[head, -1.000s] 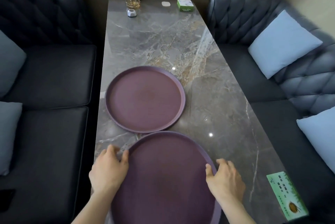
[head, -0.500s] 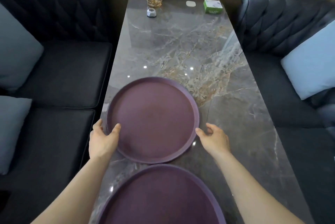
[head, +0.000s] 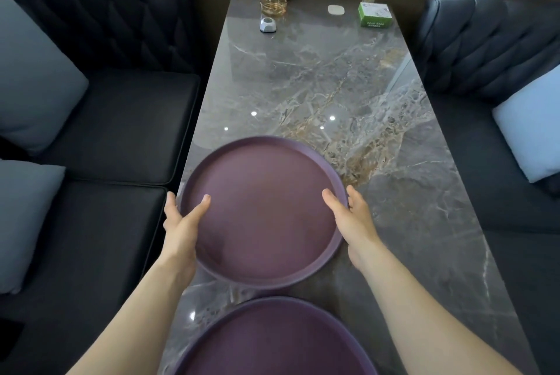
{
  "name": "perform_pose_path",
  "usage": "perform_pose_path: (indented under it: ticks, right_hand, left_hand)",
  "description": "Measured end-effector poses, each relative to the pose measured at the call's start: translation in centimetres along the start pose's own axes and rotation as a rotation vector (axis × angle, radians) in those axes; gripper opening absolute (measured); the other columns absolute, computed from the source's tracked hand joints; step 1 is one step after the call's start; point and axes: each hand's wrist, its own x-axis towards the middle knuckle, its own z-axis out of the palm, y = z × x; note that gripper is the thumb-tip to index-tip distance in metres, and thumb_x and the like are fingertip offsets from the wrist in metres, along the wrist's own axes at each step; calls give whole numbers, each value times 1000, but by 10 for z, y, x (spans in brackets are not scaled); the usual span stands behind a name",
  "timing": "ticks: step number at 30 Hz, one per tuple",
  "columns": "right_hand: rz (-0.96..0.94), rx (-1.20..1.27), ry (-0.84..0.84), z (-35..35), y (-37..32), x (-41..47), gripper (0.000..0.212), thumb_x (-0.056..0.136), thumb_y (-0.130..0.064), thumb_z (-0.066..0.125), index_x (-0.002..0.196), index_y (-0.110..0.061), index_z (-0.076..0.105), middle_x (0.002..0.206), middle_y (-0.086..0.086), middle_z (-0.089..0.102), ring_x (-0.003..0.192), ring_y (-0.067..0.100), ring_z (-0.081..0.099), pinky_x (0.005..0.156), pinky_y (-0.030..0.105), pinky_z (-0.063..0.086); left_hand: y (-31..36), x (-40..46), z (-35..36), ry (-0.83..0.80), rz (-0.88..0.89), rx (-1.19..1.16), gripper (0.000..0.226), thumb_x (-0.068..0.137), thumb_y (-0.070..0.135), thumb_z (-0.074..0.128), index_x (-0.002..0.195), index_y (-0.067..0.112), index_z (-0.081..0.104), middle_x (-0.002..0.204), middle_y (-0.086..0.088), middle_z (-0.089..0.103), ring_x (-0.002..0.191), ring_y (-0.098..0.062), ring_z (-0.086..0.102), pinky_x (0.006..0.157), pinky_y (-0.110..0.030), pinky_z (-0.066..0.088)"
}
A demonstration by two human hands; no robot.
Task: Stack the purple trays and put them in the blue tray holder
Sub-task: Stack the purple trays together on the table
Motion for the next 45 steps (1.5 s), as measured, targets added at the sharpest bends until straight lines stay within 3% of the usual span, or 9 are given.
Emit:
perform_pose_path:
  ticks: [4, 7, 10, 13, 22, 26, 32, 38, 45]
  right_hand:
    - [-51, 2, 105, -4, -14, -21, 83, 85, -48, 65, 152, -25, 23, 159, -1, 27, 141, 22, 36, 109, 42, 33]
    - [-89, -52, 244, -11, -13, -46, 68, 87, -41, 64, 145, -17, 38, 150, 6, 43, 132, 22, 48, 103, 37, 39]
    - [-83, -171, 408, -18, 4, -81, 46, 86, -38, 64, 126, -15, 59, 129, 8, 62, 115, 23, 61, 98, 40, 48]
    - [-43, -265, 532, -27, 28, -121, 27, 84, -30, 66, 107, -15, 67, 106, 8, 73, 99, 27, 67, 89, 40, 51]
    - [81, -386, 569, -46, 127, -231, 23, 85, -26, 67, 102, -12, 73, 90, 7, 77, 93, 31, 68, 79, 35, 51]
    - [109, -477, 587, -52, 148, -267, 15, 86, -20, 66, 97, -14, 73, 89, 9, 76, 95, 34, 67, 71, 31, 42]
    - [150, -488, 621, -60, 183, -288, 18, 82, -12, 69, 99, -12, 72, 94, 9, 76, 98, 31, 67, 86, 35, 47]
    - [196, -473, 631, -66, 201, -298, 27, 83, -15, 67, 110, -14, 69, 105, 10, 73, 104, 31, 64, 87, 37, 49]
    - [193, -506, 596, -59, 208, -305, 49, 86, -22, 67, 133, -14, 57, 129, 10, 62, 119, 31, 58, 98, 43, 48]
  left_hand:
    - [9, -10, -9, 19, 33, -83, 106, 75, 51, 77, 158, 34, 12, 167, 9, 17, 147, -16, 32, 119, -50, 28]
    - [11, -26, -20, 60, 64, -69, 93, 83, 42, 74, 158, 20, 22, 164, 5, 28, 144, -18, 39, 117, -46, 31]
    - [9, -51, -36, 71, 66, -43, 84, 82, 39, 76, 152, 15, 36, 154, -1, 47, 133, -21, 52, 114, -44, 39]
    - [2, -78, -55, 68, 55, 8, 71, 80, 38, 77, 143, 17, 52, 133, -4, 65, 116, -22, 65, 106, -45, 47]
    - [-41, -149, -107, 2, 9, 82, 42, 87, 26, 73, 128, 21, 61, 122, -4, 64, 114, -25, 63, 106, -46, 47]
    - [-64, -170, -124, -28, -12, 122, 31, 89, 19, 71, 118, 22, 60, 111, -2, 66, 104, -25, 65, 95, -41, 51]
    - [-98, -187, -139, -43, -35, 242, 29, 85, 18, 75, 110, 29, 66, 116, -5, 70, 109, -27, 66, 100, -50, 51]
    - [-116, -197, -140, -83, -22, 446, 53, 81, 20, 78, 131, 18, 63, 108, -2, 71, 107, -24, 66, 99, -48, 52]
    - [-120, -202, -134, -49, 89, 638, 54, 78, 29, 79, 129, 19, 64, 110, -3, 68, 102, -24, 67, 91, -48, 56]
